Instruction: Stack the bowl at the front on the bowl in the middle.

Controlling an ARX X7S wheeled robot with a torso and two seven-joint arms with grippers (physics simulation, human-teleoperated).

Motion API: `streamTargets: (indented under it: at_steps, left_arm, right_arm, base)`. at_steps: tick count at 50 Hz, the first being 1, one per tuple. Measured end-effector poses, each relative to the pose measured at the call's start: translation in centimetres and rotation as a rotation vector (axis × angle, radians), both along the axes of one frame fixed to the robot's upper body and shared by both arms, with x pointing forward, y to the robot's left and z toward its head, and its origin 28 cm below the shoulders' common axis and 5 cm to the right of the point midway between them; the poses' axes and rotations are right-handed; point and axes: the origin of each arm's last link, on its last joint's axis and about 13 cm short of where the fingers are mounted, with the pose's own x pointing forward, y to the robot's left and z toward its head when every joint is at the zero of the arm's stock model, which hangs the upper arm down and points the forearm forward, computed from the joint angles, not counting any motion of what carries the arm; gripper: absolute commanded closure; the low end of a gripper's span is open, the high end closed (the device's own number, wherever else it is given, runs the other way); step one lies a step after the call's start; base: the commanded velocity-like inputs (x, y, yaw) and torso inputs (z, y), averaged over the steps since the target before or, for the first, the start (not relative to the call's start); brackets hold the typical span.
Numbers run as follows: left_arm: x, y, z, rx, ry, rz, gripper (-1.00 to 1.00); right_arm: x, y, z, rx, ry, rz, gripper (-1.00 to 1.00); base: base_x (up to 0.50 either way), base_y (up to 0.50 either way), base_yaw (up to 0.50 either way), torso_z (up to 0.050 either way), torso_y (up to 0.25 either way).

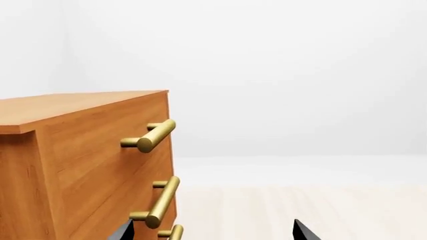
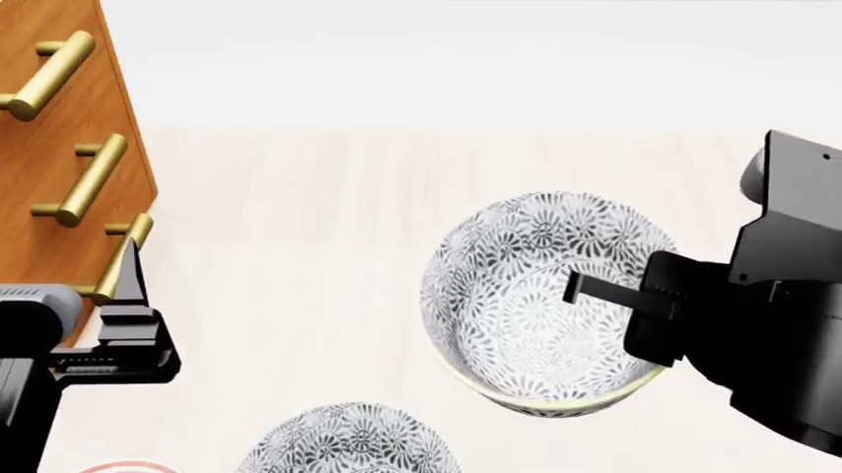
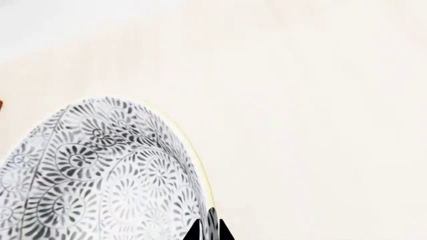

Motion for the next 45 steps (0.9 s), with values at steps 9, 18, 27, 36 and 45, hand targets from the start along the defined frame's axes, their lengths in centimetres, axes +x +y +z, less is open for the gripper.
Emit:
streamTargets:
  at_steps: [9, 18, 27, 36, 45]
  left_arm:
    - [0.1, 0.0, 0.0, 0.002, 0.001, 0.001, -1.0]
    - [0.2, 0.1, 0.1, 0.003, 0.0, 0.0, -1.0]
    - [0.1, 0.1, 0.3, 0.002, -0.003, -0.001, -1.0]
    - [0.1, 0.1, 0.5, 0.001, -0.005, -0.001, -1.0]
    - [0.1, 0.1, 0.5, 0.0, -0.004, 0.0, -1.0]
  right_arm:
    - [-1.0, 0.9, 0.9, 0.009, -0.012, 0.062, 1.0]
    - [-1.8, 1.8, 1.3, 0.015, -0.016, 0.121, 1.0]
    - [-2.0, 2.6, 1.0, 0.015, -0.006, 0.181, 1.0]
    - [-2.3, 3.6, 0.4, 0.006, 0.01, 0.239, 1.0]
    - [-2.4, 4.5, -0.6, -0.004, 0.03, 0.297, 1.0]
  base:
    - [0.0, 0.0, 0.0, 0.0, 0.0]
    - [0.0, 0.0, 0.0, 0.0, 0.0]
    - [0.0, 0.0, 0.0, 0.0, 0.001]
    - [0.0, 0.0, 0.0, 0.0, 0.0]
    - [0.0, 0.0, 0.0, 0.0, 0.0]
